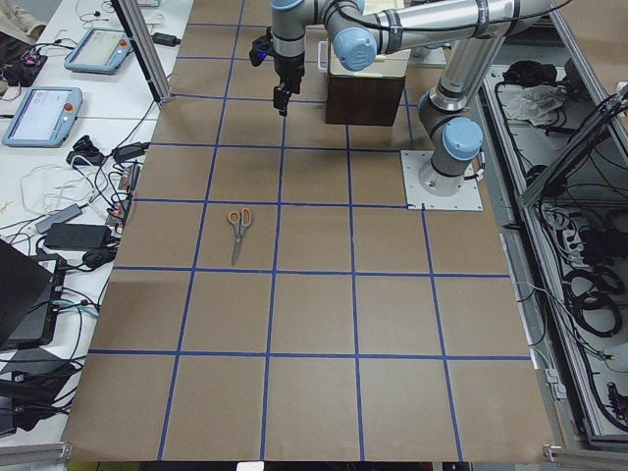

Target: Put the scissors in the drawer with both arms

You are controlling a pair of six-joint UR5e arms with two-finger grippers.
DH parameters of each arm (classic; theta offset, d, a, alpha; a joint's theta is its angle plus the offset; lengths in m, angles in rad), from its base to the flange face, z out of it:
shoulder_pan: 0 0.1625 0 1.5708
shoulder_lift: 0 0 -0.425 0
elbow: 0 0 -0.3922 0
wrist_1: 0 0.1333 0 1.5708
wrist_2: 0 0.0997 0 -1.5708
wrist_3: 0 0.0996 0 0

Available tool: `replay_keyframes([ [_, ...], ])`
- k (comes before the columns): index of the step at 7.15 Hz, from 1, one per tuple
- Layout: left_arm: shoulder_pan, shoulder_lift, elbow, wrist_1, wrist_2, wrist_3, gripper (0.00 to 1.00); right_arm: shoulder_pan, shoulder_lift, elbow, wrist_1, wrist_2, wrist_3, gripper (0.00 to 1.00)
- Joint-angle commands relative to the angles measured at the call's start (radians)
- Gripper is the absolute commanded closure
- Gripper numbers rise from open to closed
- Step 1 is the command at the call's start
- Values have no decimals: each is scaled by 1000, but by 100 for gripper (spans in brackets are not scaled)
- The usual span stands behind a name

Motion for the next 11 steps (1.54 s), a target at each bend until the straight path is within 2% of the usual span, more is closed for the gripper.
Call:
replay_keyframes([
  [1,101,-66,-10,35,4,260,0,9,42,-6,-10,54,-167,0],
  [2,147,-110,-10,67,7,424,0,11,59,-6,-15,54,-252,0],
  [5,201,-291,-19,308,84,989,0,12,94,-17,-56,55,-597,0],
  [8,256,-428,-19,453,72,1322,2,32,127,-16,-16,104,-978,0],
  [9,264,-464,-11,478,70,1354,2,37,142,-17,-13,98,-1130,0],
  [11,263,-530,-2,595,27,1356,12,54,189,-21,57,95,-1226,0],
])
